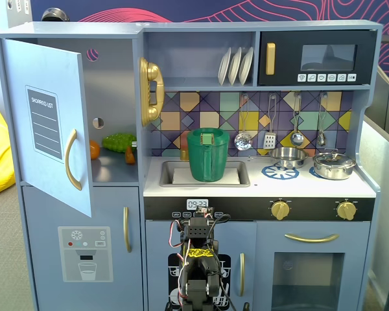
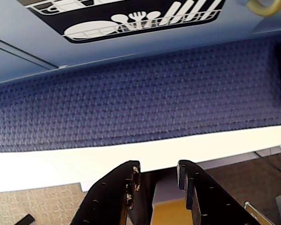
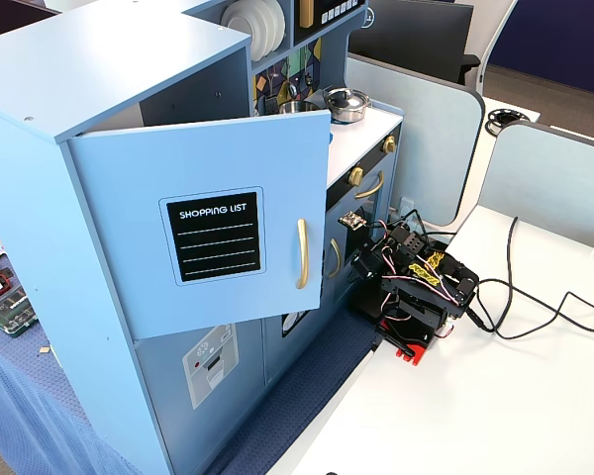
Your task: Open the left cabinet door
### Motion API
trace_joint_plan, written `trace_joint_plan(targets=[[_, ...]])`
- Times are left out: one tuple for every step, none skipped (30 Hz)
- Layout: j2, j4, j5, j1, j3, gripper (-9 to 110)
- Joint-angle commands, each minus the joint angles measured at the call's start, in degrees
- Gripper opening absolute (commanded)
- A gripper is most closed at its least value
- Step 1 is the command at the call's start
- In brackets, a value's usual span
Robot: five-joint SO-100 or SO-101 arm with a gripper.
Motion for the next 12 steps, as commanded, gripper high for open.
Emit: trace_joint_plan(targets=[[-0.26, 8.79, -1.32, -1.23, 3.08, 1], [-0.26, 8.79, -1.23, -1.67, 3.08, 1], [-0.26, 8.79, -0.70, -2.29, 3.08, 1], [-0.26, 8.79, -0.70, -2.81, 3.08, 1], [-0.26, 8.79, -0.70, -3.08, 3.08, 1], [-0.26, 8.79, -0.70, -3.08, 3.08, 1], [-0.26, 8.79, -0.70, -3.08, 3.08, 1], [-0.26, 8.79, -0.70, -3.08, 3.08, 1], [-0.26, 8.79, -0.70, -3.08, 3.08, 1], [-0.26, 8.79, -0.70, -3.08, 3.08, 1], [-0.26, 8.79, -0.70, -3.08, 3.08, 1], [-0.26, 8.79, -0.70, -3.08, 3.08, 1]])
